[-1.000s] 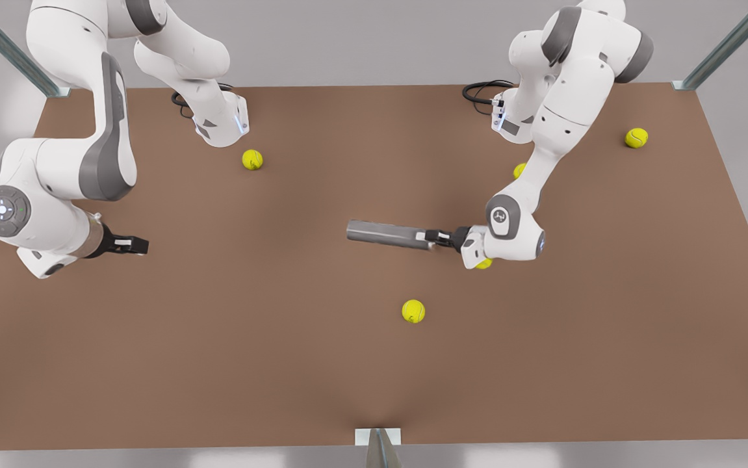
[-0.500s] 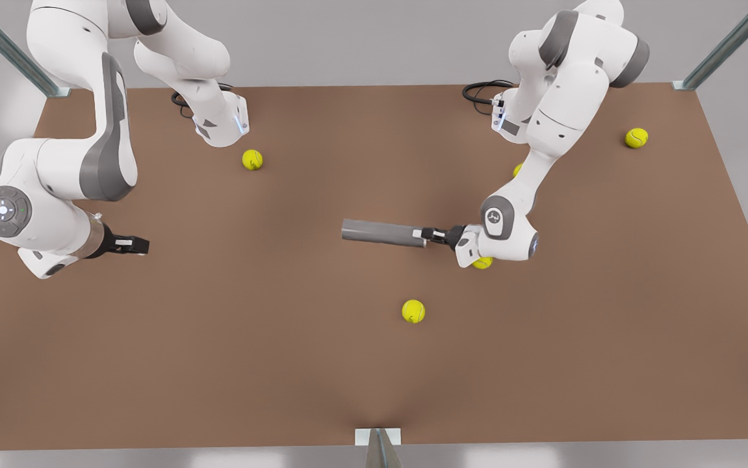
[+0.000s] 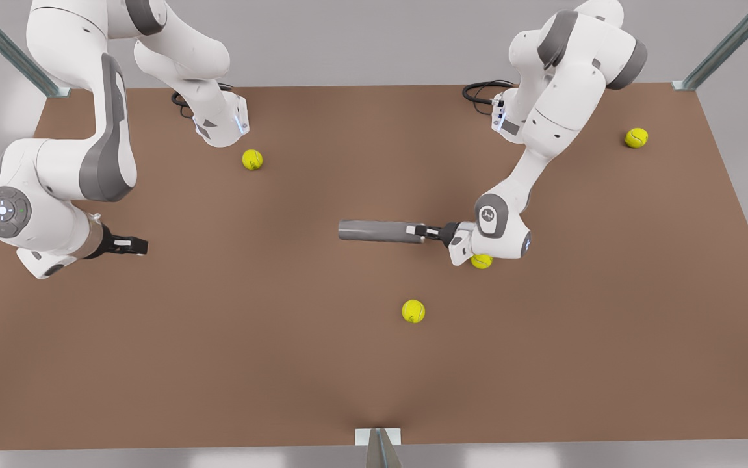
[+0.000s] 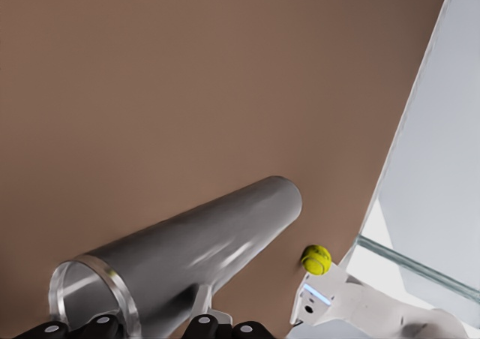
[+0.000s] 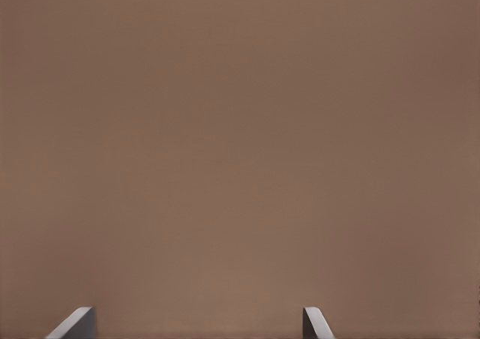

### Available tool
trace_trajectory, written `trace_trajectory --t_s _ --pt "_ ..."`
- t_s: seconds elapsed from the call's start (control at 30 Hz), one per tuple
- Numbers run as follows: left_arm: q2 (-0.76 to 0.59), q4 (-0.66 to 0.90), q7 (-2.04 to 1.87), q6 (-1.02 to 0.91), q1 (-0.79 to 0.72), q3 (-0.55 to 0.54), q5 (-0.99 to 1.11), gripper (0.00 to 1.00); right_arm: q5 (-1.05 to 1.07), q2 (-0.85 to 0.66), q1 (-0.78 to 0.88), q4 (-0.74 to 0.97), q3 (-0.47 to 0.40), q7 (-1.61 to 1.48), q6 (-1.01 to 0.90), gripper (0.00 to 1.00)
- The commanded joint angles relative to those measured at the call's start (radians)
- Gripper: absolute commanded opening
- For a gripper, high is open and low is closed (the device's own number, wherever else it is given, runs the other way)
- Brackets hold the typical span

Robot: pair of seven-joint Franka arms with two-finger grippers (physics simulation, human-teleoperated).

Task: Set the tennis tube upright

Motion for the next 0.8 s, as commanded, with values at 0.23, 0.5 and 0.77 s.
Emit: trace_trajectory --t_s 0.23,0.5,0.77 --pt "-0.002 -0.002 -0.021 -0.012 0.000 -0.003 -0.015 0.45 0.000 0.006 -0.002 0.008 -0.002 0.000 0.000 1.00" --pt "-0.003 -0.002 -0.021 -0.026 0.000 -0.005 -0.015 0.37 0.000 0.006 -0.002 0.008 -0.002 0.000 0.000 1.00" --pt "-0.011 0.000 -0.041 -0.048 0.000 -0.005 -0.015 0.34 0.003 0.017 -0.002 0.023 -0.002 0.002 0.006 1.00"
